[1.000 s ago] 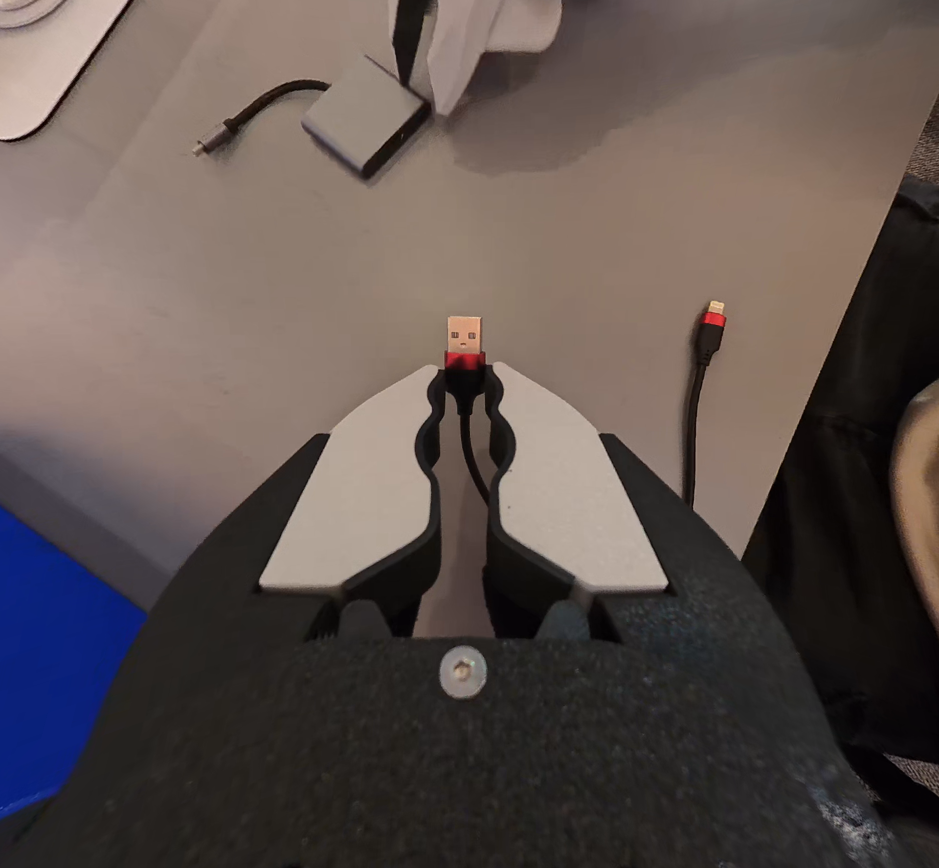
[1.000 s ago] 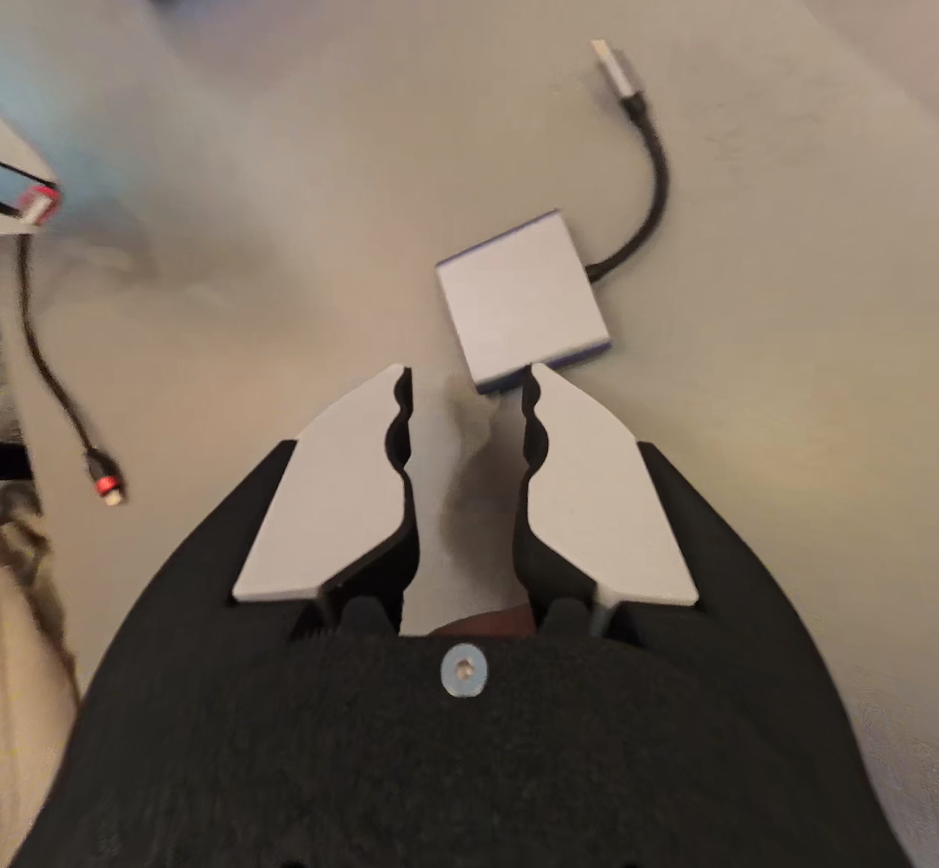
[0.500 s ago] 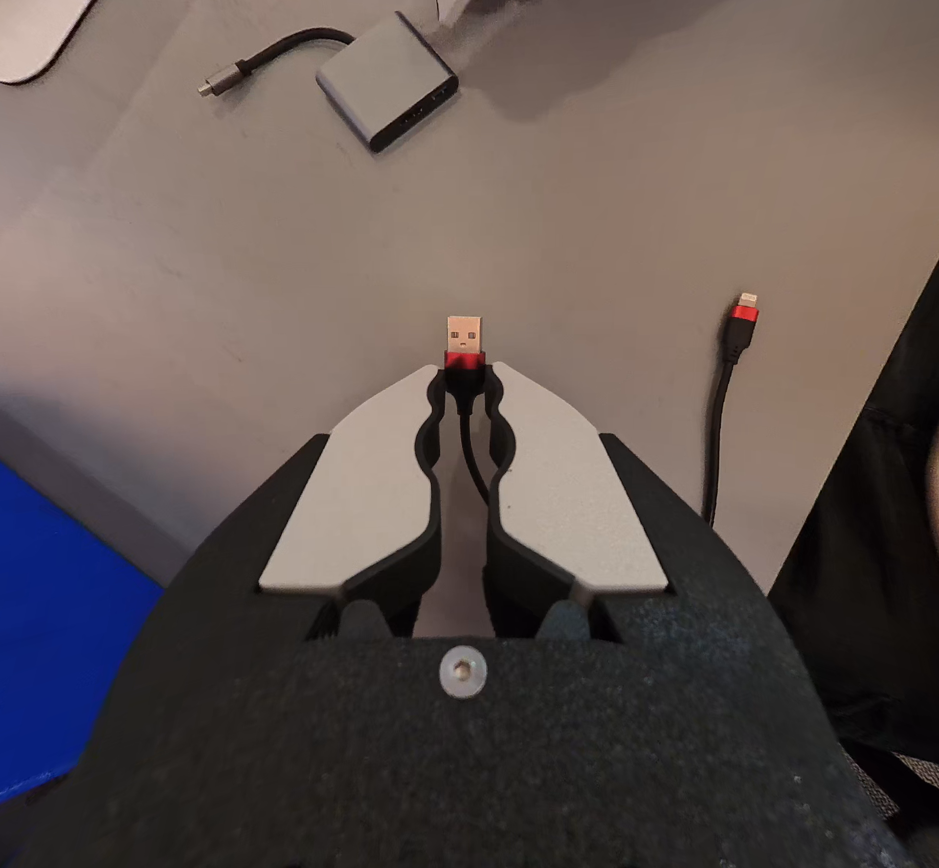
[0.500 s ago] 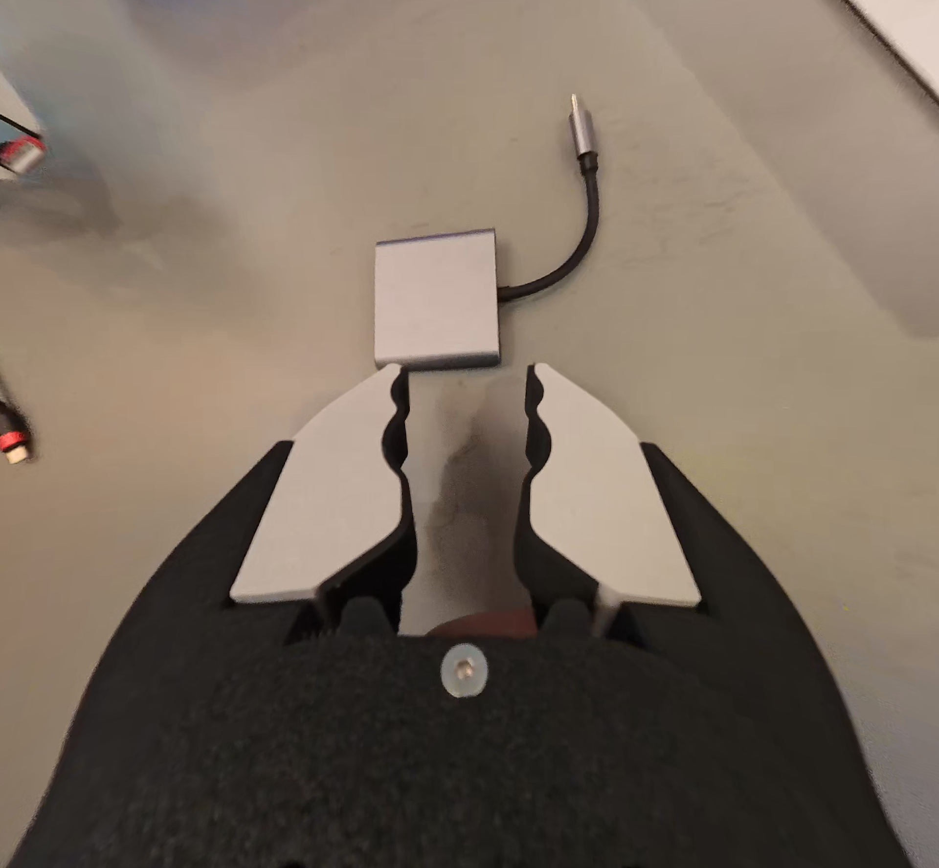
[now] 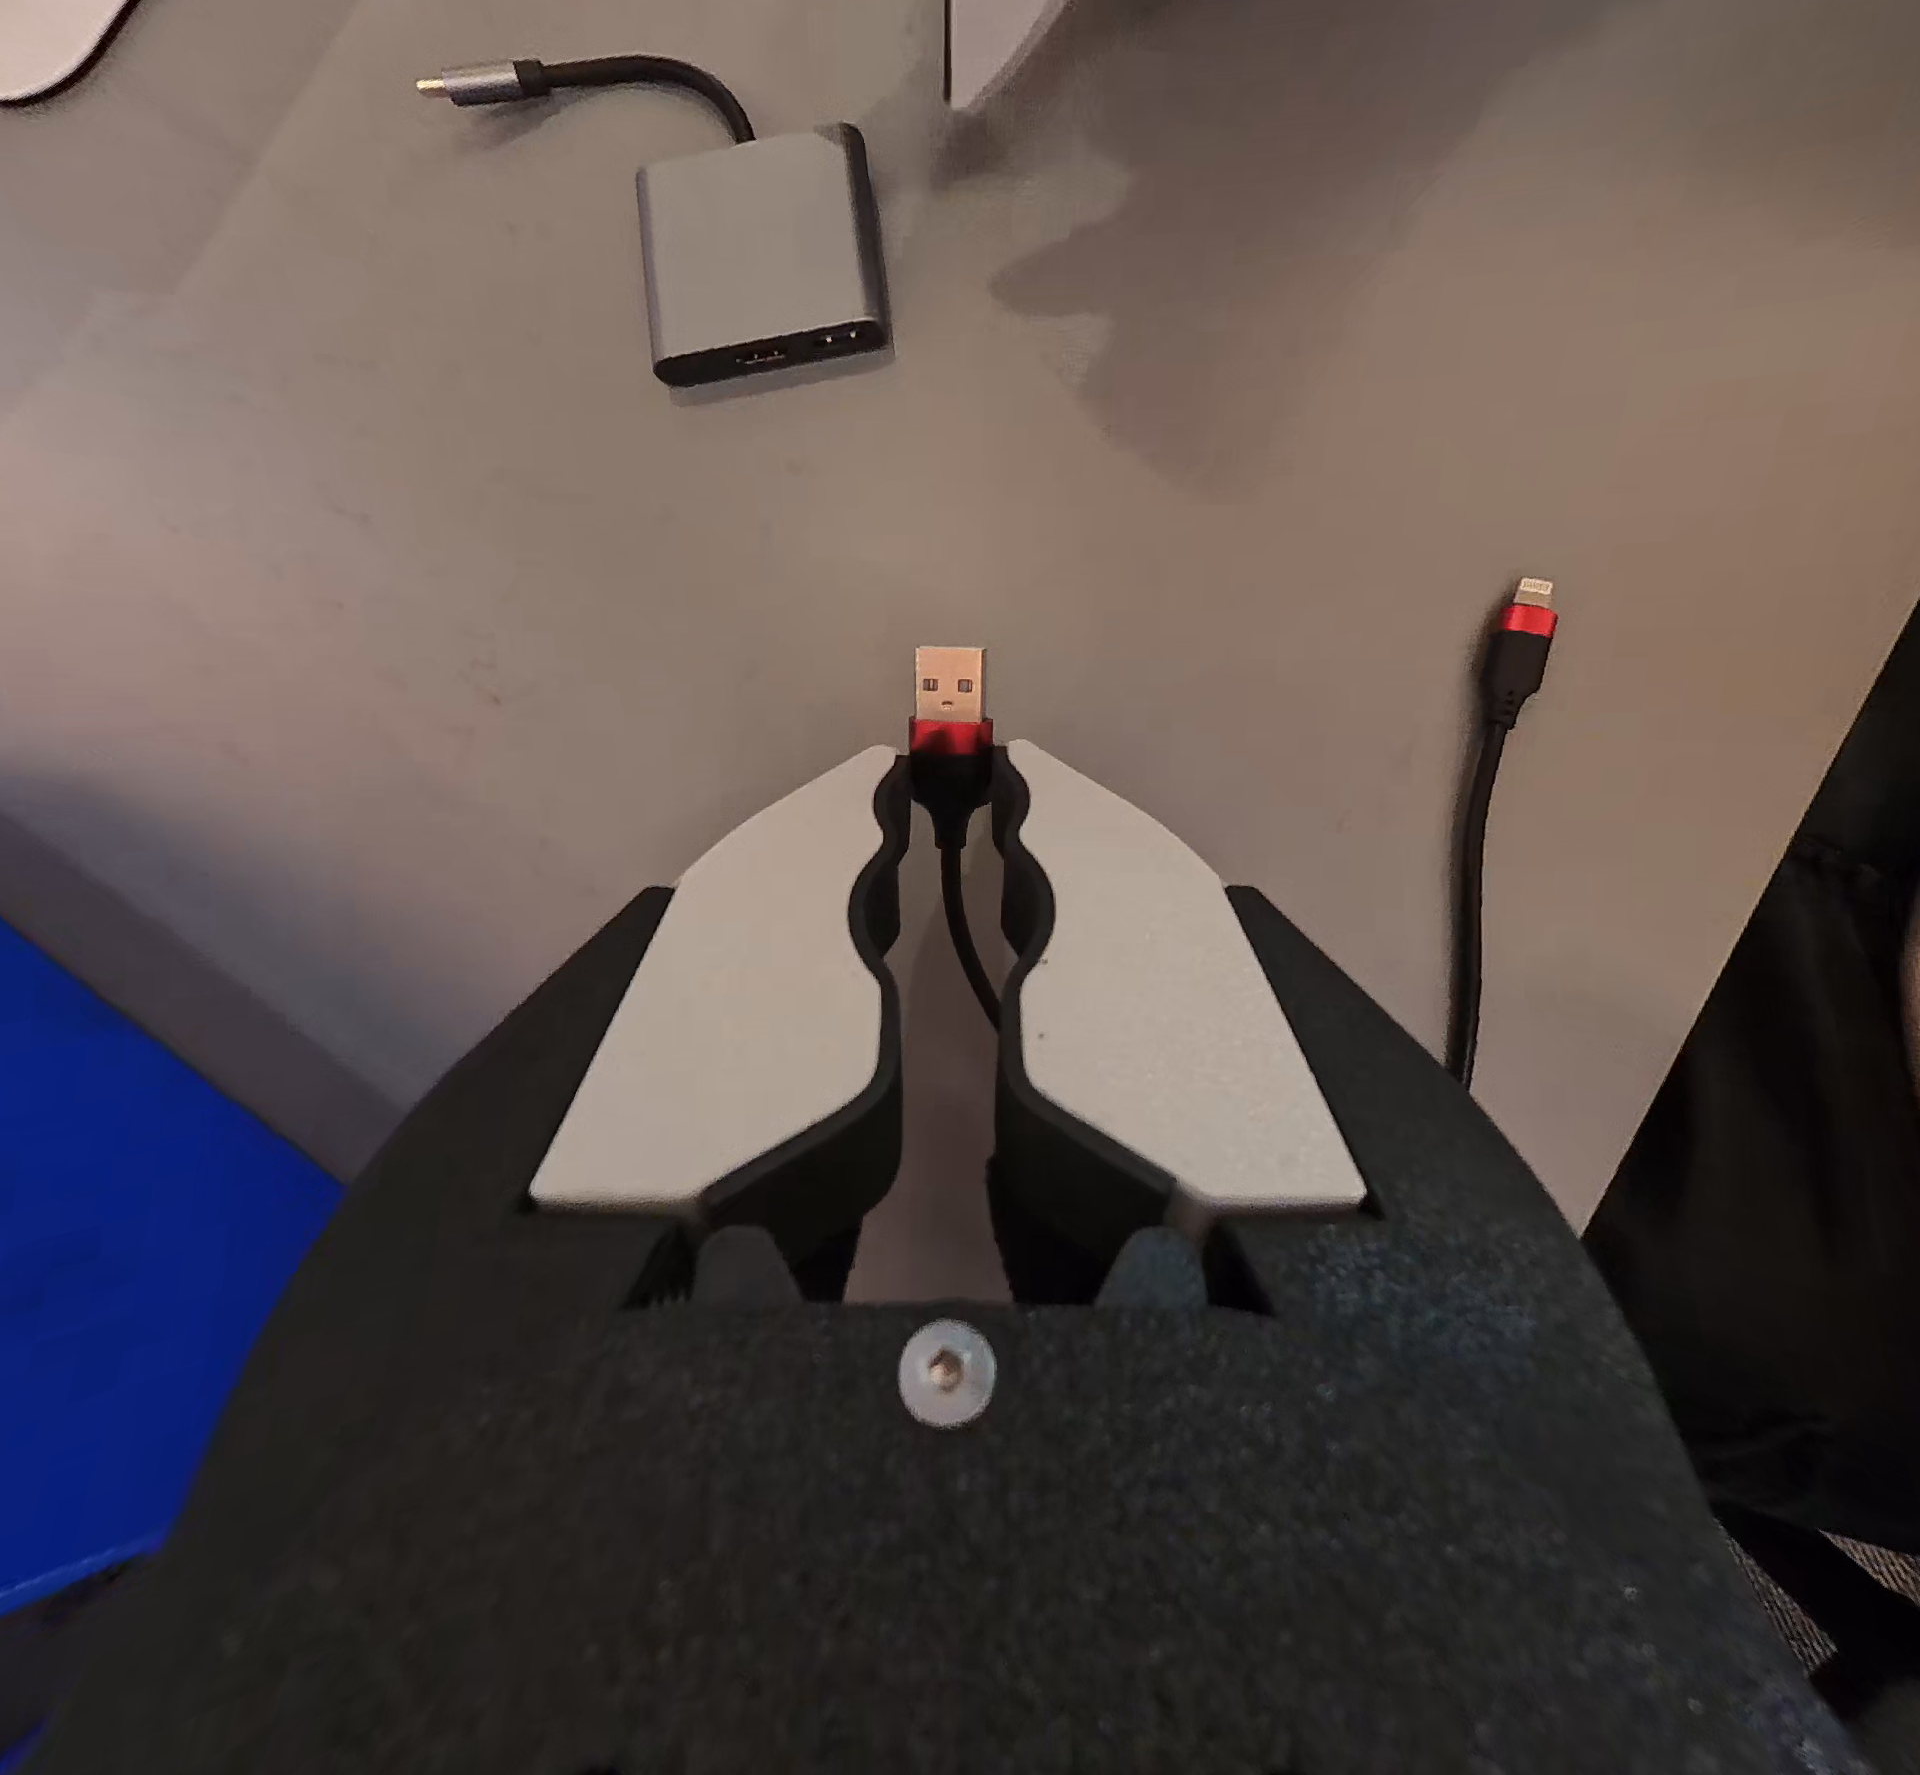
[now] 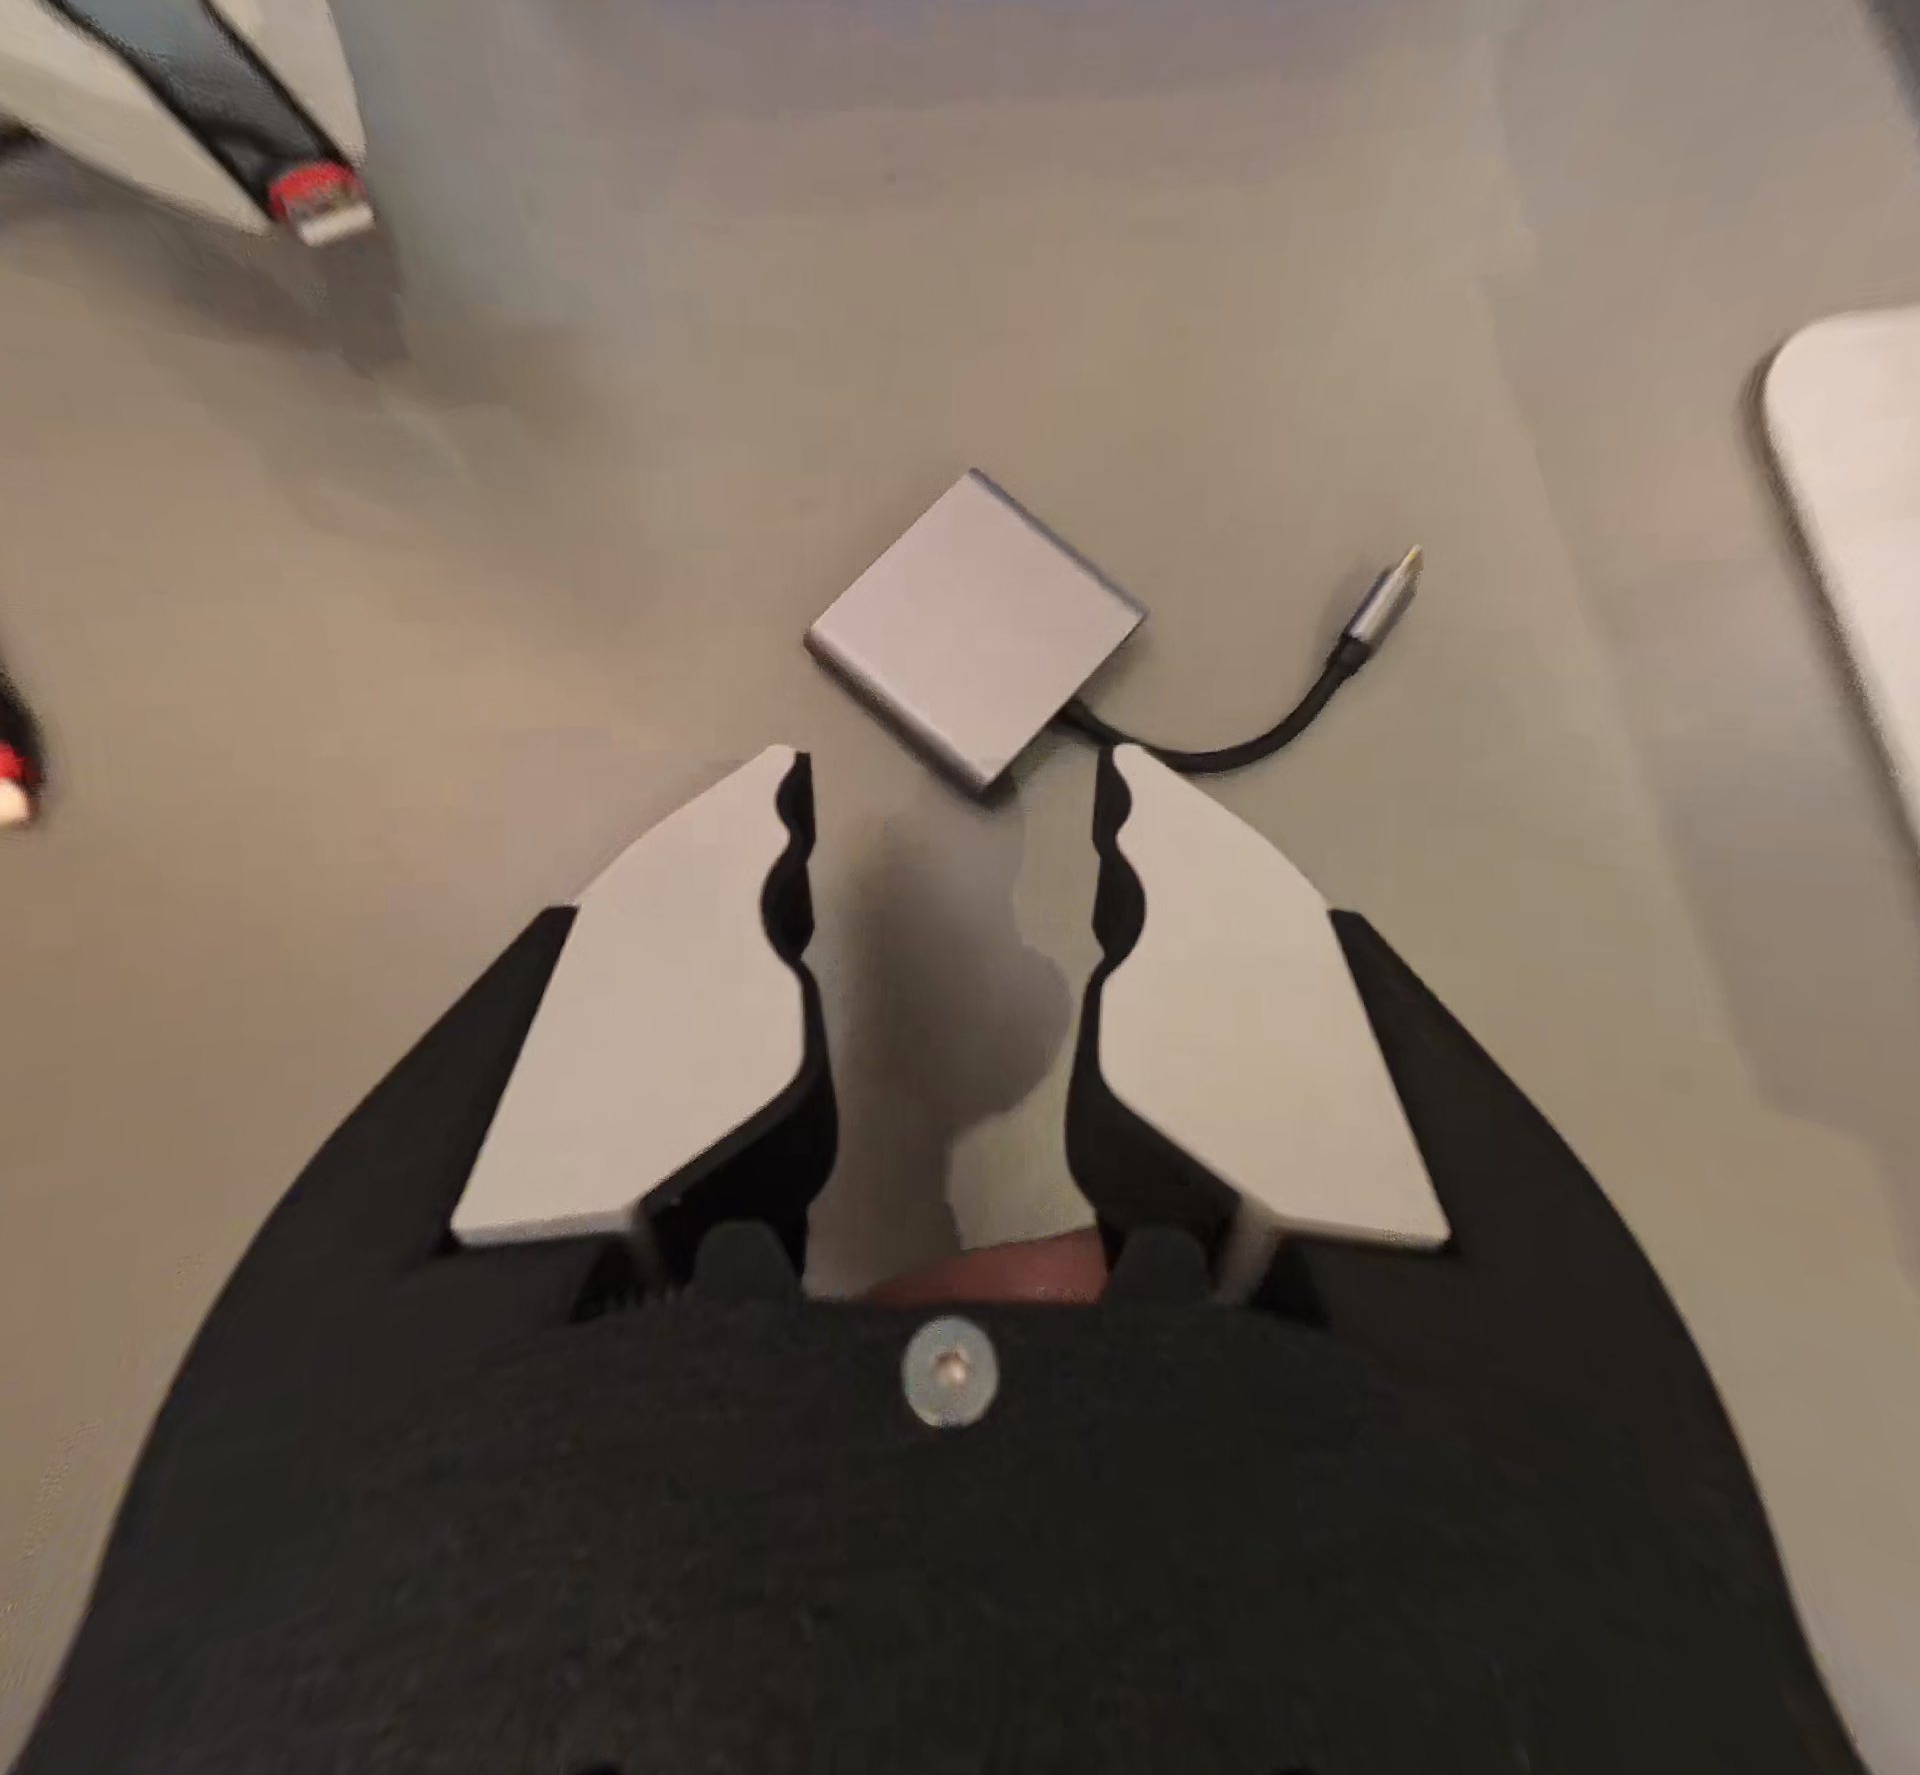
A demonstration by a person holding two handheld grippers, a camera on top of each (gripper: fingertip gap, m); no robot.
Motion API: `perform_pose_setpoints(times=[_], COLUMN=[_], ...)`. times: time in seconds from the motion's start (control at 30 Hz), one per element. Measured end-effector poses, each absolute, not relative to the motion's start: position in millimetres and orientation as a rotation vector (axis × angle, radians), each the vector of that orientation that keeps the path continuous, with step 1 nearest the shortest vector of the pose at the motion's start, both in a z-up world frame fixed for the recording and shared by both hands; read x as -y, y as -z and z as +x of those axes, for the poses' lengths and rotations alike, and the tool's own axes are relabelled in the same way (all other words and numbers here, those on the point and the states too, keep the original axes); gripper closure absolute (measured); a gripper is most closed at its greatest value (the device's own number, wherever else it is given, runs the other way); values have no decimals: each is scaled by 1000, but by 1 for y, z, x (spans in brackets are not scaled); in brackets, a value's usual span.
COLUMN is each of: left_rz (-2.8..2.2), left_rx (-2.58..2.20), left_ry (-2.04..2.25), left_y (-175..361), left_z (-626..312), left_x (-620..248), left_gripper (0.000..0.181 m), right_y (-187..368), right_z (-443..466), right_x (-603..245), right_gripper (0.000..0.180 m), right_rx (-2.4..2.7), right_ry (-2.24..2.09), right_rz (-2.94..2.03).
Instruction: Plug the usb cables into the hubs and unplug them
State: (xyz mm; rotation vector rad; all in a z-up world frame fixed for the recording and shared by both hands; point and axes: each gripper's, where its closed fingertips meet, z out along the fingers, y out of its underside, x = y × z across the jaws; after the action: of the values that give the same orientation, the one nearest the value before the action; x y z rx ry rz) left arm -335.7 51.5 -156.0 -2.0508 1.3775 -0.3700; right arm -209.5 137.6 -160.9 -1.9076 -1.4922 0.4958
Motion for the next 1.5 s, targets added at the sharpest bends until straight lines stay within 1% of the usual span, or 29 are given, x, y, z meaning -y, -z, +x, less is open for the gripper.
perform_pose_setpoints(times=[0.03, 0.13, 0.2, 0.43, 0.5, 0.63, 0.67, 0.77, 0.93, 1.03, 1.2, 1.33, 1.5], left_rz=[-2054, -2062, -2068, -2077, -2073, -2065, -2064, -2069, -2092, -2090, -2052, -1984, -1900], left_rx=[-1379, -1381, -1380, -1362, -1363, -1377, -1379, -1375, -1353, -1368, -1429, -1482, -1540], left_ry=[368, 367, 367, 396, 415, 420, 417, 404, 393, 393, 392, 462, 459], left_y=[157, 159, 160, 162, 162, 162, 161, 160, 164, 168, 164, 144, 107], left_z=[-336, -337, -337, -342, -340, -337, -336, -339, -348, -346, -334, -320, -308], left_x=[-52, -53, -55, -58, -59, -60, -60, -62, -68, -68, -63, -52, -44], left_gripper=[166, 167, 166, 167, 167, 167, 167, 167, 166, 167, 167, 167, 167], right_y=[159, 161, 167, 181, 187, 190, 192, 194, 193, 182, 138, 97, 75], right_z=[-209, -207, -207, -209, -209, -214, -216, -224, -228, -227, -215, -199, -183], right_x=[-141, -156, -165, -171, -172, -179, -177, -166, -156, -141, -104, -77, -77], right_gripper=[124, 124, 127, 134, 134, 144, 149, 172, 174, 175, 175, 175, 175], right_rx=[1565, 1796, 1929, 2077, 2125, 2172, 2192, 2225, 2181, 2116, 1996, 1897, 1776], right_ry=[-429, -198, -122, -342, -341, -351, -370, -457, -493, -587, -776, -997, -1030], right_rz=[-1863, -1737, -1680, -1693, -1670, -1616, -1610, -1580, -1567, -1583, -1555, -1491, -1411])
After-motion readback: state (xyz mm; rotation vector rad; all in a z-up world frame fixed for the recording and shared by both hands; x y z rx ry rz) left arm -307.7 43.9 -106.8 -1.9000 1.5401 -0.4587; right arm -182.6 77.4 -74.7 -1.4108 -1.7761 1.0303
